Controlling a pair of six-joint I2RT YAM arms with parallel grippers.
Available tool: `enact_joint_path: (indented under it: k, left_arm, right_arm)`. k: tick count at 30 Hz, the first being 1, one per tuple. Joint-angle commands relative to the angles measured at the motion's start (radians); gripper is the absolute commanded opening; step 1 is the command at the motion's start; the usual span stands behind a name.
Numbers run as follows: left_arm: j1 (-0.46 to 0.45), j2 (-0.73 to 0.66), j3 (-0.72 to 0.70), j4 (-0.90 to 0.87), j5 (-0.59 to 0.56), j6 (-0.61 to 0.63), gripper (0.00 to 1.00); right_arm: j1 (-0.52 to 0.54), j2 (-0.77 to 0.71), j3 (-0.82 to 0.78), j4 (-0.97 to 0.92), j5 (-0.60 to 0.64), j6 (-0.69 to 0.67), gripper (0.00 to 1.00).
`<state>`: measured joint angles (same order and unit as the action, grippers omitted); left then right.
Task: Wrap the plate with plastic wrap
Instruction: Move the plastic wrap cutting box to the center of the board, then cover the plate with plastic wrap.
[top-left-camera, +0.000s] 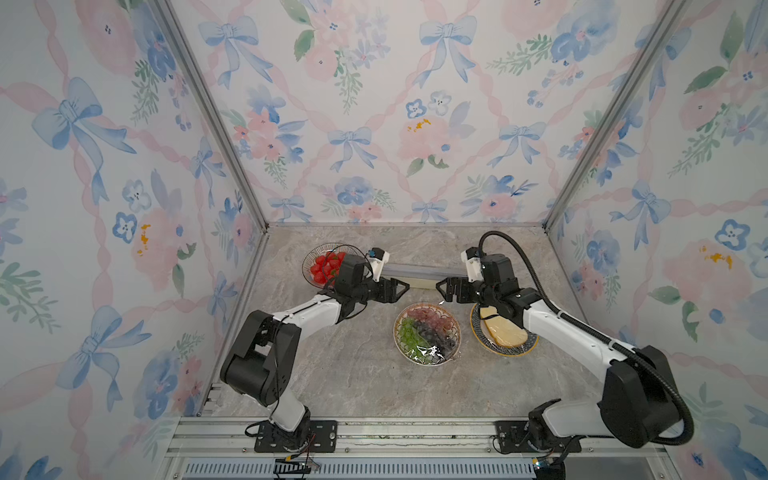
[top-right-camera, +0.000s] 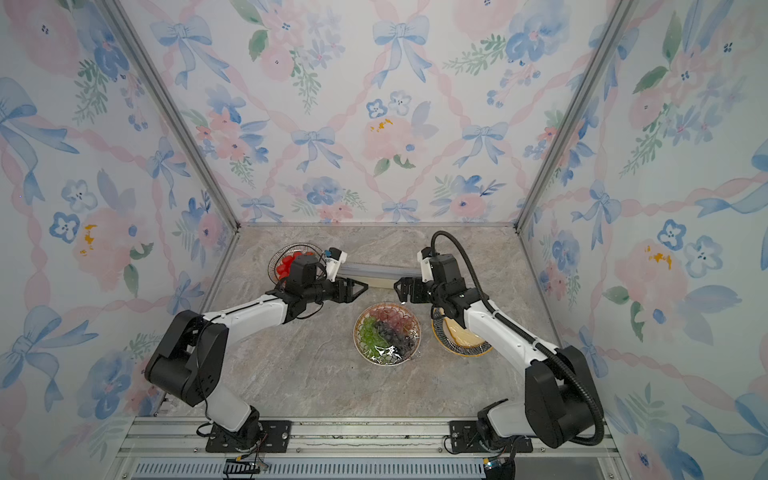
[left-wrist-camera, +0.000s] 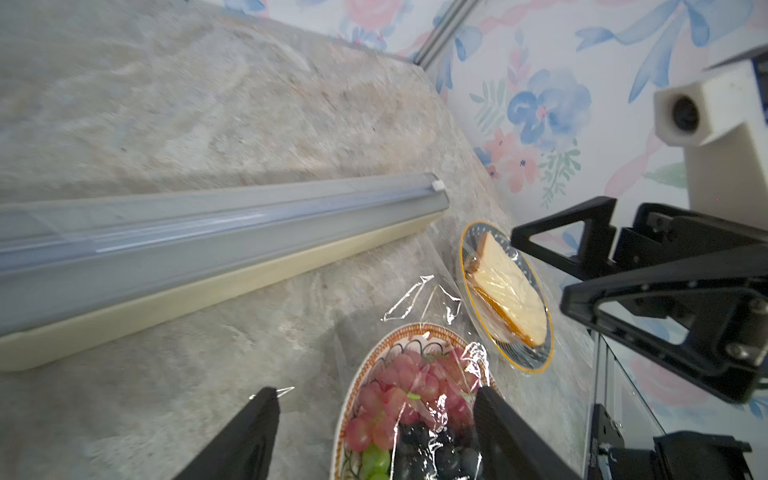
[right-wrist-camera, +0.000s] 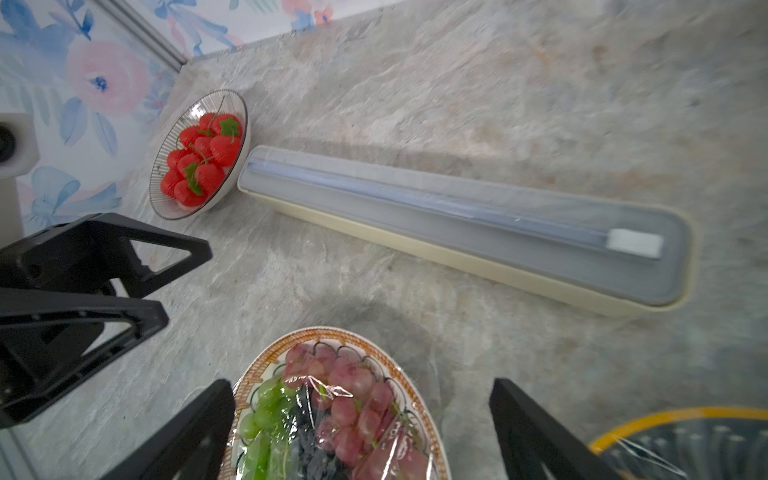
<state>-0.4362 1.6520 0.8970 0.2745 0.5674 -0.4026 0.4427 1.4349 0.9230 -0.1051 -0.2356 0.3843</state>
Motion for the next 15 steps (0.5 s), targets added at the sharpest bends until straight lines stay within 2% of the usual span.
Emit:
enact_joint_path:
  k: [1,8,15]
  left_arm:
    - [-0.022,0.074,0.029,-0.024,0.026,0.07,0.77]
    - [-0.032,0.129,0.014,-0.022,0.033,0.088,0.76]
    - [-0.032,0.135,-0.057,-0.023,0.071,0.064,0.76]
  right_arm:
    - [0.026,0.099,0.004,0.118,-0.096,0.025,0.98]
    - [0.034,0.25,0.068,0.086,-0.094,0.011,0.98]
    - [0.02,0.266,0.042,0.014,-0.097,0.015,0.97]
